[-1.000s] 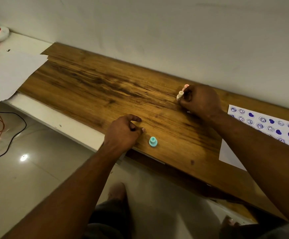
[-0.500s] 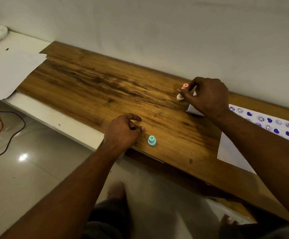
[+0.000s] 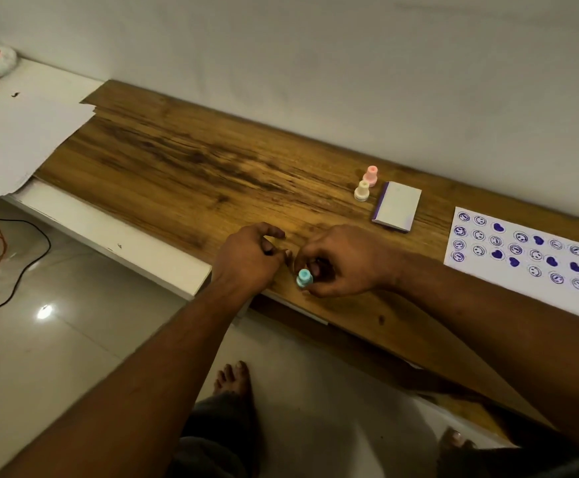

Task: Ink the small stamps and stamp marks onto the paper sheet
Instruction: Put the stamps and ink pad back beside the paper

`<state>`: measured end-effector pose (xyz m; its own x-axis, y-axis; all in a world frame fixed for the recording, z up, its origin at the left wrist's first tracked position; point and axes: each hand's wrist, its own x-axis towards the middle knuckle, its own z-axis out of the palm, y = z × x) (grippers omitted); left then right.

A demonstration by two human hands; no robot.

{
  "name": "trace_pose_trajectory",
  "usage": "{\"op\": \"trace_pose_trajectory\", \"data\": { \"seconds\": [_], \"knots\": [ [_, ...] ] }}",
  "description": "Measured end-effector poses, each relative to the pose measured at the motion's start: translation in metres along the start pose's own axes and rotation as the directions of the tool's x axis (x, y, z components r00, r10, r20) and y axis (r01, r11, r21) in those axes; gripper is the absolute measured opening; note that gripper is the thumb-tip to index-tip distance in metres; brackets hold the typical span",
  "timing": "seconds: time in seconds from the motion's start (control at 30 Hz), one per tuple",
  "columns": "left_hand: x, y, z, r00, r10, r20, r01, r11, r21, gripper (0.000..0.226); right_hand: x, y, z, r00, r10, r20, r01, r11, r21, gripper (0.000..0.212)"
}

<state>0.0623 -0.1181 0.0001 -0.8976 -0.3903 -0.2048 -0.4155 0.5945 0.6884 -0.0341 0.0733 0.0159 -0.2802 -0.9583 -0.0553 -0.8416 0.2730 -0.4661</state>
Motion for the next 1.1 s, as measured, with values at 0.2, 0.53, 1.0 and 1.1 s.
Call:
{"op": "trace_pose_trajectory", "data": {
  "seconds": [0.2, 0.53, 1.0, 1.1],
  "knots": [
    [0.002, -0.002, 0.0, 1.0, 0.006, 0.0, -0.006, 1.0, 0.006, 0.031, -0.001, 0.023, 0.002, 0.973, 0.149, -0.175, -0.17, 0.979, -0.112, 0.037],
    [0.002, -0.004, 0.001, 1.0, 0.02, 0.008, -0.02, 1.0, -0.02, 0.029, -0.019, 0.081, -0.013, 0.667, 0.538, -0.515, -0.643, 0.765, -0.033, 0.059],
    [0.003, -0.006, 0.004, 0.999, 0.038, 0.011, -0.038, 0.999, -0.007, 0.032, -0.04, 0.07, -0.037, 0.527, 0.453, -0.719, -0.599, 0.798, 0.064, 0.059],
    [0.004, -0.007, 0.004, 0.999, 0.04, 0.013, -0.04, 0.999, -0.004, 0.032, -0.062, 0.084, -0.05, 0.549, 0.5, -0.67, -0.579, 0.805, 0.127, 0.066]
  ]
}}
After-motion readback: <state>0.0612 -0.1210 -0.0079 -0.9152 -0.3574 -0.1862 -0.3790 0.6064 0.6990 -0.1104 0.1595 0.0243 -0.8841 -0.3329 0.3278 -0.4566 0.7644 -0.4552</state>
